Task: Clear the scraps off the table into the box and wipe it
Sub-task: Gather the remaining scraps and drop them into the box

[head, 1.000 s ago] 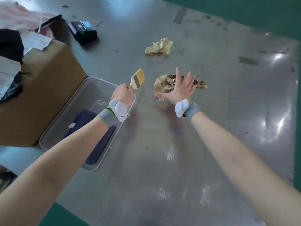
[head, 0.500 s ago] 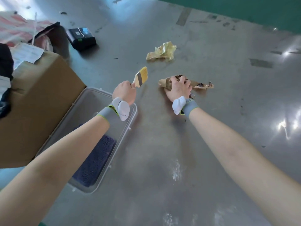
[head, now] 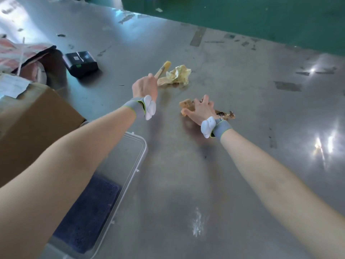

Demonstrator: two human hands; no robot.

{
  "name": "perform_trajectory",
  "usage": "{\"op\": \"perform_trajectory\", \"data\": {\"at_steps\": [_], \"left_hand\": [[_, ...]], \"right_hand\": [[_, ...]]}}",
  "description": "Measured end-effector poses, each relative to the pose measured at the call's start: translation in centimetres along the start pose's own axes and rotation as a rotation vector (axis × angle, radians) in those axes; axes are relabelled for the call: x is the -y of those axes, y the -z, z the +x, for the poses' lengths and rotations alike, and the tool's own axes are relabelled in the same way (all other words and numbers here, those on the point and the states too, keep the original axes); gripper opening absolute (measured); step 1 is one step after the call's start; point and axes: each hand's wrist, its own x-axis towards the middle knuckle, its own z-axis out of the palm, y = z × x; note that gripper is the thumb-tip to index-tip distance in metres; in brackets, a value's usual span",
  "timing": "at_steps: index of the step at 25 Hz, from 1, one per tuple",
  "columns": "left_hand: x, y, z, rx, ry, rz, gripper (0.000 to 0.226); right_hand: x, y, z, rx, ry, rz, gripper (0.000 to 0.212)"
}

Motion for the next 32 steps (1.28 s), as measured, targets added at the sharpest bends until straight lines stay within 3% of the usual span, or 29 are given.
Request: {"op": "perform_trajectory", "data": {"at_steps": [9, 15, 20, 22, 28, 32], "left_hand": [[-2.7, -0.7, 5.8, 0.155, 0.019, 0.055, 0.027], [-3.9, -1.2, 3.8, 0.262, -0.126, 0.123, 0.026], [-3.7, -1.6, -1.0, 0.251, -0.294, 0.248, 0.024], [-3.7, -1.7, -2.9, 0.262, -0.338, 0.269, 0.023], [-4.0, -1.0, -9.4, 0.331, -0.411, 0.138, 0.020], [-3.6, -0.2, -14.2, 0.405, -0.321, -0.095, 0.022]], "right_hand": [[-1.3, 0.3, 1.2, 0.006, 0.073, -0.036, 0.039], [-2.2, 0.2, 0.6, -0.043, 0.085, 0.186, 0.033], [-2.9, -0.6, -1.8, -0.197, 0.103, 0.509, 0.109], [-3.3, -1.0, -2.4, -0.223, 0.114, 0.499, 0.121], [-3.9, -2.0, -5.3, -0.250, 0.183, 0.536, 0.096], [-3.5, -2.4, -8.2, -0.242, 0.217, 0.535, 0.076]]}}
